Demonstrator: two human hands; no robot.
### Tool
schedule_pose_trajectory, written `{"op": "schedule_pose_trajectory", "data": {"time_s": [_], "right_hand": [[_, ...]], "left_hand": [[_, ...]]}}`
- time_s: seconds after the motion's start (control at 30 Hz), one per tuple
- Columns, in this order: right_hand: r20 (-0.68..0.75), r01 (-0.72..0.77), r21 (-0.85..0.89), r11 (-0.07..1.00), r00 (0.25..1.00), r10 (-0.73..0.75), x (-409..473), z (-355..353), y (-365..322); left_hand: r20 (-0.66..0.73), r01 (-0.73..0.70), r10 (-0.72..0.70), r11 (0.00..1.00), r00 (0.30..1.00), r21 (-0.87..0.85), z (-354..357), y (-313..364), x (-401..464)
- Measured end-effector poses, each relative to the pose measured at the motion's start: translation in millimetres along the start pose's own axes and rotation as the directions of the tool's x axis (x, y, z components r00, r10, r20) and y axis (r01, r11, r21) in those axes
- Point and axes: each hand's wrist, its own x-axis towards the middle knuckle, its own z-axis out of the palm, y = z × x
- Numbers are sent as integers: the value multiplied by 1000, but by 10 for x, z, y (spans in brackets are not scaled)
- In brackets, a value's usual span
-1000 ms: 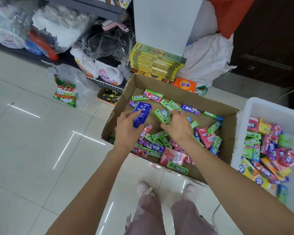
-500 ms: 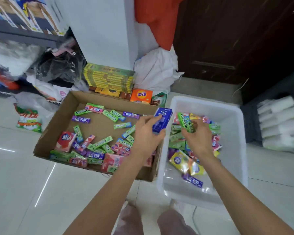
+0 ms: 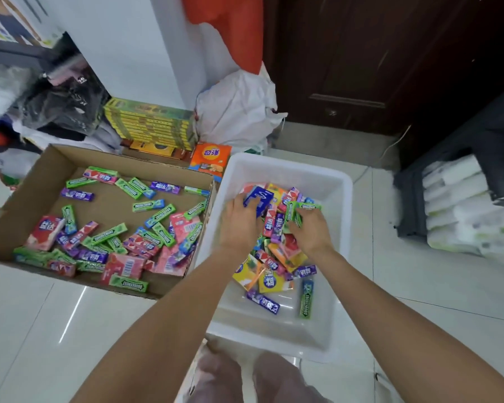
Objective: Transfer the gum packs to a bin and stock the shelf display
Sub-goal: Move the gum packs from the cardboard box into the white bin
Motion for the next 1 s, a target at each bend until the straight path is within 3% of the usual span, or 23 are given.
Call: {"op": "schedule_pose_trajectory", "data": {"time_s": [0.1, 0.23, 0.4, 0.53, 0.63, 0.83, 1.0], "right_hand": [[-19, 57, 34, 998, 998, -56, -64, 4, -56], [-54, 168, 91, 982, 985, -164, -185, 69, -265], [-11, 315, 152, 937, 948, -317, -274, 274, -875], [7, 385, 174, 906, 920, -392, -227, 540, -1502], [37, 389, 153, 908, 916, -399, -146, 815, -1950], [117, 337, 68, 939, 932, -343, 133, 1485, -2680], [148, 264, 23, 964, 953, -265, 427, 1965, -3036]], "left_hand": [[16, -20, 21, 999, 1000, -27, -100, -17, -40], [-119, -63, 39, 977, 992, -204, -421, -141, -231], [-240, 33, -117, 944, 964, -329, -822, -723, -463], [-225, 210, -304, 908, 926, -364, -1141, -1373, -506], [-216, 265, -349, 902, 912, -340, -1326, -1941, -413], [-107, 255, -283, 942, 953, -217, -1501, -2981, 56], [27, 66, -64, 995, 998, -72, -1444, -3575, 481]]}}
